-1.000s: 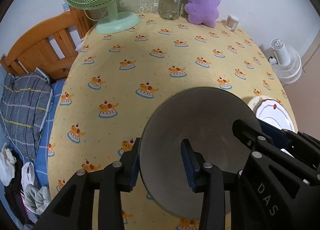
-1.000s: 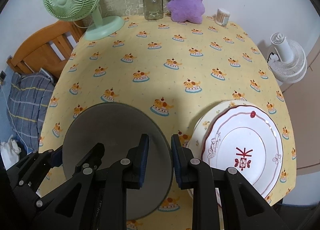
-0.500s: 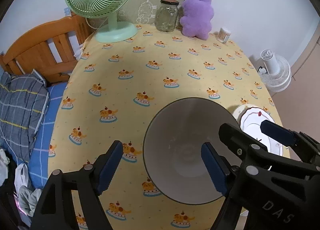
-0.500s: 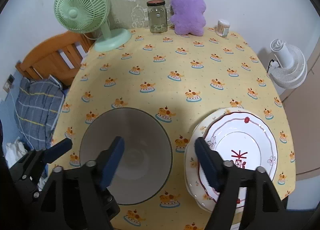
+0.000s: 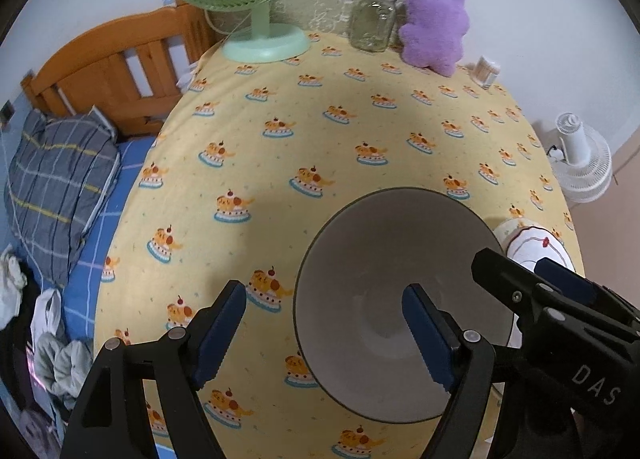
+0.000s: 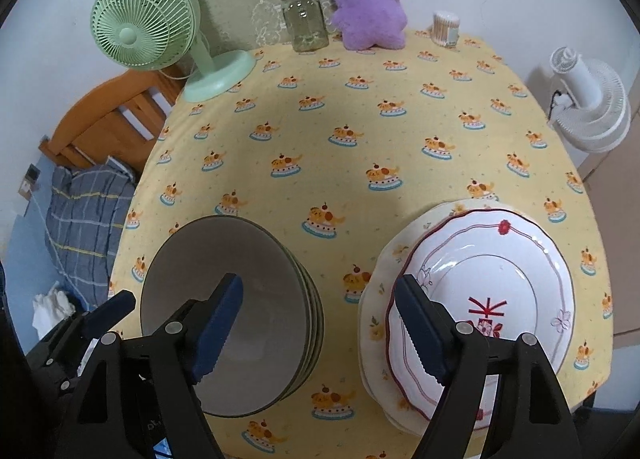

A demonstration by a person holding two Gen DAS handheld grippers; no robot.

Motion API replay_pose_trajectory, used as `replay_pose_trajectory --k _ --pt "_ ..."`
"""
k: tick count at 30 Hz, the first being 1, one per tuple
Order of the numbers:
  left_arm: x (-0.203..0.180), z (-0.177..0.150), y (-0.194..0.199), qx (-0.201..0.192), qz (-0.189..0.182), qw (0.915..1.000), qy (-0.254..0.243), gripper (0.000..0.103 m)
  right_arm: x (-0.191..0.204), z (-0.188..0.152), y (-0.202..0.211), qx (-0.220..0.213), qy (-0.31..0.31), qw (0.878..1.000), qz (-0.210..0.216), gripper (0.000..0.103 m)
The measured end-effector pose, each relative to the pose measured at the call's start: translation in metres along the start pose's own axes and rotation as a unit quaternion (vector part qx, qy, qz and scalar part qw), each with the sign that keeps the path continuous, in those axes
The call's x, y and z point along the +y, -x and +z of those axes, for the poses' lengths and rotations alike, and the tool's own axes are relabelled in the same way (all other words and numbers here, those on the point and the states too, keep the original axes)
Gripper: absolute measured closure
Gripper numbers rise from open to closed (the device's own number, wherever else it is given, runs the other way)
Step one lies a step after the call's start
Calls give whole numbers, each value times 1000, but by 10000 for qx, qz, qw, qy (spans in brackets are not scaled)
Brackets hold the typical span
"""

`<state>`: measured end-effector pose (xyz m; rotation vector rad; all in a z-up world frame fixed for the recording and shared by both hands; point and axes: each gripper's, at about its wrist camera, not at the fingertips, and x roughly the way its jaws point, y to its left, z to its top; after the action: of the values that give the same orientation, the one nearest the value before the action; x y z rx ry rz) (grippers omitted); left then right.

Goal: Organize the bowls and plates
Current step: 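Grip the nested bowls' rim with both grippers and lift them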

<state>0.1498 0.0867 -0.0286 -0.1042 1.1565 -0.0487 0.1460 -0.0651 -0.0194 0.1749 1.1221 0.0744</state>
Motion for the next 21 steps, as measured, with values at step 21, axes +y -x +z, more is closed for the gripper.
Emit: replay_pose_trajectory --k 21 --pt "16 -8 -49 617 -1130 9917 31 54 8 -13 -28 347 -308 9978 -483 22"
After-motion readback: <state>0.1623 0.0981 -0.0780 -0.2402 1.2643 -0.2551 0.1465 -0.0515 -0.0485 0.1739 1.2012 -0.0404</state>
